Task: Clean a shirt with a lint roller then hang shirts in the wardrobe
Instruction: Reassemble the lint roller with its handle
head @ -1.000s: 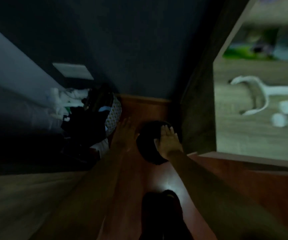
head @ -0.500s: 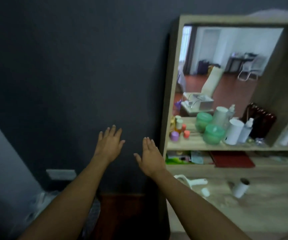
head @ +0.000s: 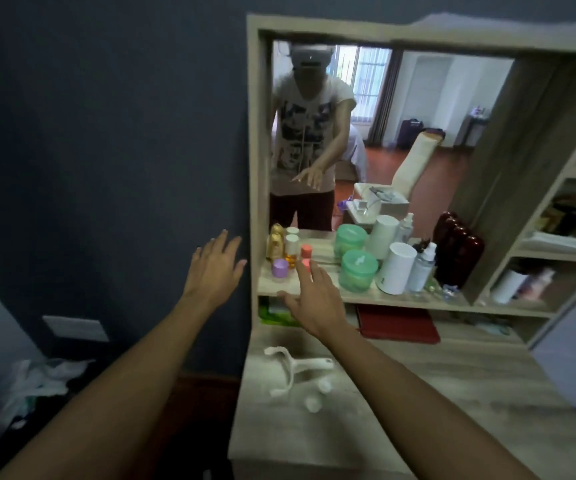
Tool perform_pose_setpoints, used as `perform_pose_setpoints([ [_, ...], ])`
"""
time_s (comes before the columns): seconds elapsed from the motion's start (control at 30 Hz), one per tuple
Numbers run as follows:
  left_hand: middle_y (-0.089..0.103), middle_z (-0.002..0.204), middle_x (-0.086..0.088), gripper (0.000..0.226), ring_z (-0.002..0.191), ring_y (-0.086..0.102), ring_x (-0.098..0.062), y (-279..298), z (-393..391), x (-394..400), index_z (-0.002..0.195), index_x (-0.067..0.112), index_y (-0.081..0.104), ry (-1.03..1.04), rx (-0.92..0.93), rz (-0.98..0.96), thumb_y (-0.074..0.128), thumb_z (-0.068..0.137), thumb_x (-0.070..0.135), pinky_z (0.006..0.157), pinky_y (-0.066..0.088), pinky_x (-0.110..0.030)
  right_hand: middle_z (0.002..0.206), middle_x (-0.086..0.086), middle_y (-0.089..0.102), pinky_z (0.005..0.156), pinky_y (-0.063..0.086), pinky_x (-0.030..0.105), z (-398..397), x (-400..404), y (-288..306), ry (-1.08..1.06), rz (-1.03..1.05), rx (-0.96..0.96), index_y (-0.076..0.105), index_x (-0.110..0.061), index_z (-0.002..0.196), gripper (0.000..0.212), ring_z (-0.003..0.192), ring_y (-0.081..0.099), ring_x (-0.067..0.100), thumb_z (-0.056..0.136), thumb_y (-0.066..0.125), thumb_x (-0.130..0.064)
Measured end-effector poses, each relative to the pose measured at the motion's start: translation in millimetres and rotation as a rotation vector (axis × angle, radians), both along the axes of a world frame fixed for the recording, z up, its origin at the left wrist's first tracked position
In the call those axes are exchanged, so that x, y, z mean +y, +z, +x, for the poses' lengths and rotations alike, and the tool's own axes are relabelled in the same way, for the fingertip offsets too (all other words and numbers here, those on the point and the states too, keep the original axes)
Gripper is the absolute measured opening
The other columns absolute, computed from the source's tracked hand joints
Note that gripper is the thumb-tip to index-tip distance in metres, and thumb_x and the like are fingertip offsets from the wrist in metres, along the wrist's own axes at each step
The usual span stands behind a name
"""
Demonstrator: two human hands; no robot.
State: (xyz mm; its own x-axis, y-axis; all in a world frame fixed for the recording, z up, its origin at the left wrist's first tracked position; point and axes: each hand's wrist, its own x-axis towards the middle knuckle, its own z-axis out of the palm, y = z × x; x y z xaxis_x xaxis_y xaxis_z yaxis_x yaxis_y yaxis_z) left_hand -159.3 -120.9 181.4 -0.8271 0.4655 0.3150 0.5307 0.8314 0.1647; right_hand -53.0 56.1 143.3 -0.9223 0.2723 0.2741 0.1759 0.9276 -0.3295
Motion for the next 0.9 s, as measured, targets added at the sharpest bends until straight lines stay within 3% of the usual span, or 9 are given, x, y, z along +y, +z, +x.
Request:
perform_pose_setpoints([
  [0.17,0.034,0.152,-0.02,0.053,0.129,0.046,-0.039,-34.4,47.1,49.7,0.143,0.009,0.041,0.058,-0.046,0.061,0.053,0.095,0.025,0.102,0.04,-0.047,0.156,0.015,0.028,0.113,0.03,0.042,39.4,80.3,-30.0,0.015,-0.044,-0.119,0.028,-0.021,0.149,0.073,0.143,0.028,0.031,0.089,0.052,-0.055],
  [0.37,0.039,0.147,-0.012,0.051,0.114,0.055,-0.037,-82.5,89.0,89.2,0.14,0.013,0.042,0.093,-0.146,0.018,0.055,0.092,0.025,0.094,0.045,-0.045,0.155,0.012,0.029,0.108,0.034,0.044,77.2,142.4,-73.7,-0.05,-0.078,-0.274,0.028,-0.021,0.149,0.07,0.14,0.03,0.032,0.09,0.055,-0.048],
  [0.53,0.027,0.156,-0.011,0.054,0.126,0.047,-0.033,-113.0,101.8,106.0,0.147,0.016,0.032,0.132,-0.229,-0.039,0.048,0.096,0.029,0.101,0.04,-0.044,0.158,0.013,0.021,0.107,0.036,0.05,99.0,166.0,-117.0,-0.069,-0.14,-0.477,0.029,-0.03,0.147,0.075,0.144,0.023,0.036,0.084,0.063,-0.051],
  [0.67,0.032,0.154,-0.013,0.049,0.124,0.049,-0.035,-131.8,109.0,111.9,0.144,0.014,0.038,0.137,-0.246,-0.027,0.047,0.098,0.029,0.1,0.041,-0.044,0.158,0.012,0.016,0.106,0.036,0.048,116.5,170.9,-148.9,-0.074,-0.209,-0.589,0.031,-0.031,0.146,0.071,0.144,0.02,0.034,0.084,0.065,-0.04],
  [0.73,0.036,0.151,-0.011,0.049,0.123,0.049,-0.034,-140.7,112.3,114.1,0.143,0.014,0.039,0.144,-0.269,-0.021,0.047,0.097,0.028,0.099,0.042,-0.044,0.152,0.014,0.026,0.099,0.043,0.044,118.9,171.0,-158.2,-0.066,-0.249,-0.58,0.04,-0.025,0.139,0.059,0.134,0.034,0.033,0.085,0.064,-0.025],
  [0.8,0.043,0.144,-0.012,0.048,0.121,0.049,-0.033,-150.5,114.5,115.3,0.143,0.014,0.04,0.129,-0.299,-0.012,0.047,0.097,0.024,0.098,0.043,-0.043,0.134,0.014,0.042,0.087,0.051,0.039,117.2,169.9,-163.7,-0.057,-0.266,-0.507,0.05,-0.018,0.122,0.039,0.112,0.049,0.029,0.084,0.059,-0.012],
  [0.9,0.051,0.129,-0.014,0.042,0.119,0.048,-0.03,-168.5,114.9,115.5,0.138,0.012,0.045,0.081,-0.374,-0.008,0.047,0.097,0.022,0.096,0.044,-0.04,0.119,0.013,0.049,0.076,0.048,0.033,112.4,167.0,-166.0,-0.045,-0.267,-0.425,0.053,-0.013,0.11,0.024,0.094,0.053,0.025,0.086,0.057,-0.009],
])
